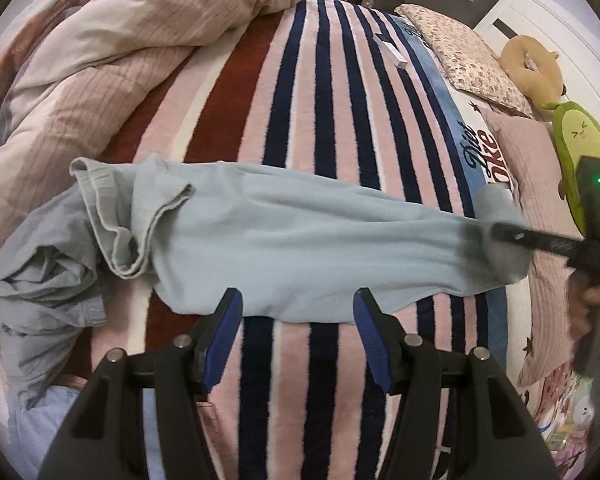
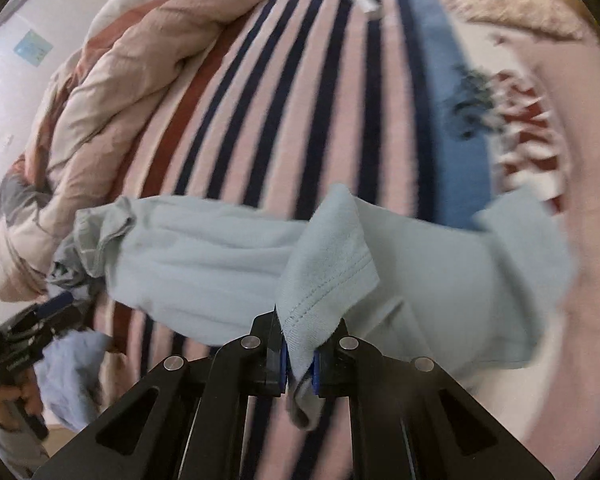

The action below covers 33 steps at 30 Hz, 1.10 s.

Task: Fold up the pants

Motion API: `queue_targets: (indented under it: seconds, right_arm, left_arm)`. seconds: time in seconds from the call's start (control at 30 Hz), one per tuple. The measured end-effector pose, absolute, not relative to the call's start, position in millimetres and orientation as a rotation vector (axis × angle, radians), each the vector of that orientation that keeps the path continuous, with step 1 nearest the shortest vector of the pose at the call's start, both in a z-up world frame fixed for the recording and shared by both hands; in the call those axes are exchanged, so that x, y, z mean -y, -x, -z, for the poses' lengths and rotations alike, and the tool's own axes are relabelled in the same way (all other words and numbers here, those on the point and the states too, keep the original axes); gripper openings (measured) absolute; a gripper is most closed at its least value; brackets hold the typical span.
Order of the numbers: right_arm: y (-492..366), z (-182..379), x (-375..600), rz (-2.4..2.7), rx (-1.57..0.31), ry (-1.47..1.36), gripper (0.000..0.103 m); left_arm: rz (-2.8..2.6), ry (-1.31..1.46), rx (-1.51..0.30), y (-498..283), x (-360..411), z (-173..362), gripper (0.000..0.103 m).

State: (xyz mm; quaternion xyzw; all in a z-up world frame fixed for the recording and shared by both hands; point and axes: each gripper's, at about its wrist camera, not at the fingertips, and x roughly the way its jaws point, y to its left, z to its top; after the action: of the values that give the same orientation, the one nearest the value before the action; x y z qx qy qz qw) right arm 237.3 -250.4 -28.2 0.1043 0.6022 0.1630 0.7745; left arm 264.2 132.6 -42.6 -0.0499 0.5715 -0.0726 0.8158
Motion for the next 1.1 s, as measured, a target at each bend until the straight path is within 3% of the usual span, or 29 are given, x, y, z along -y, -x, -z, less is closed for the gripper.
queue_targets:
  seconds: [0.2,0.37,0.47,0.53,0.57,0.77,1.1]
  right_arm:
    - [-234.1,74.4,202.6,-0.384,-1.331,-0.2,0.003]
    - [-230.3,86.5,199.0,-0.404,-1.343,-0.184,0.01]
    - [-228.1,76.5,218.9,-0.398,-1.348,-0.192,0.028]
    - [-226.0,62.8,235.6,-0.424,-1.336,-0.212,0.053]
    - [-224.2,54.5,246.1,-0.458,-1.327,-0.242,0.058]
    - [-220.9,27.8,321.2,-0.229,-1.239,-0.164,0.059]
    - [-239.7,73.7,358.6,0.032,-1.207,0.231,0.058]
  left_arm:
    - [0.202,0.153,-1.236,-272.1,-138.7,51.2,0.053]
    - [0.226,0.141,-1.233,-284.4,-125.2,53.6,0.053]
    - [0.246,0.128,-1.227,-290.1,-114.8,49.6,0.054]
    - [0.262,0.12,-1.226,-292.7,-107.1,47.4,0.056]
    - [0.272,0.119,-1.224,-293.9,-102.4,46.9,0.061]
    - [0.351,0.129,-1.227,-307.5,-62.0,53.4,0.063]
    - [0.448,0.029,-1.252,-319.0,30.4,111.6,0.066]
